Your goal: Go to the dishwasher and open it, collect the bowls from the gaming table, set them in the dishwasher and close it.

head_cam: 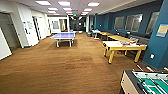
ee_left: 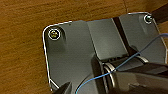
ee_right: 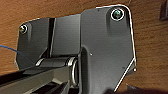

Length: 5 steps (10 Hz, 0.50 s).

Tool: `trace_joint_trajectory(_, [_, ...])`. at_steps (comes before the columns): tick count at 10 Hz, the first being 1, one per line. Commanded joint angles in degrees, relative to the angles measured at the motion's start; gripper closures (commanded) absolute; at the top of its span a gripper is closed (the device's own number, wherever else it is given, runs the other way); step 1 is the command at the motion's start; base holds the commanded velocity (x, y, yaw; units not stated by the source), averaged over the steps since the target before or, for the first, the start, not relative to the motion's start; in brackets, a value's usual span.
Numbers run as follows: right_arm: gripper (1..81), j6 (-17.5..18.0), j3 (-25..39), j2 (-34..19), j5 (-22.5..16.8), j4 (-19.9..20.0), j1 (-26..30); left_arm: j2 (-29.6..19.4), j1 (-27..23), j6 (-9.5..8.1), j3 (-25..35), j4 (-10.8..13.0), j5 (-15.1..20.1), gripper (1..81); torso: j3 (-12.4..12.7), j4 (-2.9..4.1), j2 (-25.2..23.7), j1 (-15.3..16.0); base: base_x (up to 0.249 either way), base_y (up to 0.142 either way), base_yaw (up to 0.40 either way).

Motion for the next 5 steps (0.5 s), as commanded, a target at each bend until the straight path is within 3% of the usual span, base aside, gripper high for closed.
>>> trace_joint_trajectory(1, [1.0, -0.07, -0.03, -0.01, -3.05, 0.40, 3.23, 0.17, -3.11, 0.43, -0.15, -0.15, 2.62, 1.0, 0.00, 0.00, 0.00, 0.00, 0.190, 0.000, 0.000])
trace_joint_trajectory(5, [1.0, -0.07, -0.03, -0.01, -2.44, 0.40, 3.15, 0.09, -3.11, 0.43, -0.15, -0.15, 2.62, 1.0, 0.00, 0.00, 0.00, -0.02, 0.191, 0.000, 0.000])
